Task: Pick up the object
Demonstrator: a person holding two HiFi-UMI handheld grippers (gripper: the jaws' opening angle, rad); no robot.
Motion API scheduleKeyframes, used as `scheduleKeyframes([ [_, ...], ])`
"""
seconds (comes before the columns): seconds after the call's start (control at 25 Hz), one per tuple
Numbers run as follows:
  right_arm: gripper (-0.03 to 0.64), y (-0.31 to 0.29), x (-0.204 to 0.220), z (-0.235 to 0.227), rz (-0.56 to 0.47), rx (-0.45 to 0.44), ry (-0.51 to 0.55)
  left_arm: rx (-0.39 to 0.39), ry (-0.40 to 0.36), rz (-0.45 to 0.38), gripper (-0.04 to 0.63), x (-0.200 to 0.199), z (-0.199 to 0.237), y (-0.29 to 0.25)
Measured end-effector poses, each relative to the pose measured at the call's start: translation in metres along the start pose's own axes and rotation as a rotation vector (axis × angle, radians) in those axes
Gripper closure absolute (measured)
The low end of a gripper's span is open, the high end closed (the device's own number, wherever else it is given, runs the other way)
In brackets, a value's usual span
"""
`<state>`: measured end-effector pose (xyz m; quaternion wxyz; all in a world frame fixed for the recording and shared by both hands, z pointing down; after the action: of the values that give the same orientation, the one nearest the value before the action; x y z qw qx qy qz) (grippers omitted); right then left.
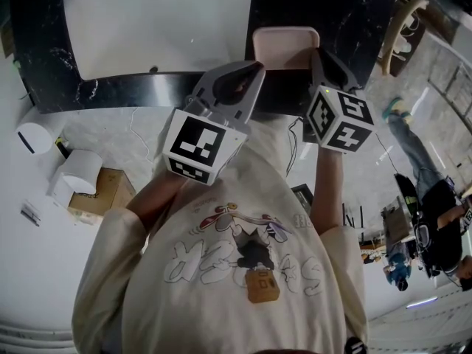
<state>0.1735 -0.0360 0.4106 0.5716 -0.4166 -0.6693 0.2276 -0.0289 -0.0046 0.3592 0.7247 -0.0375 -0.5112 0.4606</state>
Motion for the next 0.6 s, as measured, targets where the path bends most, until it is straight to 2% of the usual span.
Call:
scheduleKeyframes([
  [0.24, 0.586, 0.012, -0.003, 0.002, -0.04, -0.006, -0.074, 0.008, -0.018, -0.014, 0.581, -0.004, -0.001, 0.01],
  [0.6, 0.586, 0.034, 0.0, 0.013, -0.085, 0.011, -0.099, 0.024, -0.059, -0.031, 0.581, -0.009, -0.008, 0.028],
])
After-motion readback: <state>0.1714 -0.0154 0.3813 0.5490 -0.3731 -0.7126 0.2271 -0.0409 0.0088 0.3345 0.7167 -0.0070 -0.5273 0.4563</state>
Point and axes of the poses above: the fingertips, and each gripper's own axes: y backward along the fingers, z to its left, x out of its underside, the point moved 10 cm from there along y, backward along the fingers, and after that the axes turned 9 degrees about -z, right-handed, at the moved point
